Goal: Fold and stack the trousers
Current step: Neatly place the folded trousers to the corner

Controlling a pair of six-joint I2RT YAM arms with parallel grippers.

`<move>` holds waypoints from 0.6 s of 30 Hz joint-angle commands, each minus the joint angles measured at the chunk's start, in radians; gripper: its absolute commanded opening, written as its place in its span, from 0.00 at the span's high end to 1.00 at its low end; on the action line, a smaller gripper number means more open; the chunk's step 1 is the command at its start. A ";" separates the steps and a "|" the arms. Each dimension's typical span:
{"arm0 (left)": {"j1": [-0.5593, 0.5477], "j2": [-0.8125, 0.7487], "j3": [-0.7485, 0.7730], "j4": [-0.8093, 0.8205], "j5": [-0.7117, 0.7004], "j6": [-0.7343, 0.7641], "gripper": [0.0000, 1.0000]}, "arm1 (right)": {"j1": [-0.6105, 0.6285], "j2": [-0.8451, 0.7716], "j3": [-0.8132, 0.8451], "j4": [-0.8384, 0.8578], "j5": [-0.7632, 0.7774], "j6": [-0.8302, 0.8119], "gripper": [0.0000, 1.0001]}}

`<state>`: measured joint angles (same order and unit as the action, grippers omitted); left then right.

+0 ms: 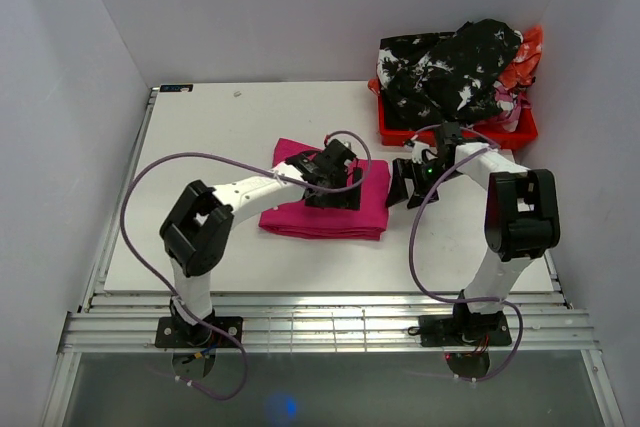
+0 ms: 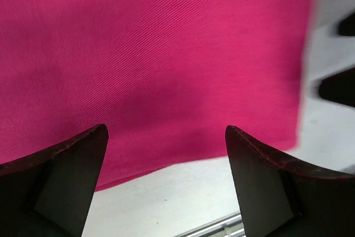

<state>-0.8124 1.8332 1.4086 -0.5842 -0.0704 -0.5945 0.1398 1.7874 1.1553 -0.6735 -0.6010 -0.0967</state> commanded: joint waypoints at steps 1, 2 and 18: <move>-0.002 0.059 0.020 -0.092 -0.144 -0.122 0.02 | -0.072 -0.013 0.052 0.005 0.000 -0.026 0.07; -0.004 0.114 0.021 -0.097 -0.166 -0.122 0.02 | -0.084 -0.016 0.050 0.005 -0.002 -0.031 0.07; 0.377 0.294 -0.042 -0.062 -0.332 0.080 0.06 | -0.241 -0.022 0.113 -0.087 -0.066 -0.175 0.04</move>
<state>-0.5587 2.0205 1.4322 -0.5503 -0.3161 -0.5991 -0.0982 1.7874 1.2427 -0.7067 -0.6182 -0.2062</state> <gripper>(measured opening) 0.946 0.964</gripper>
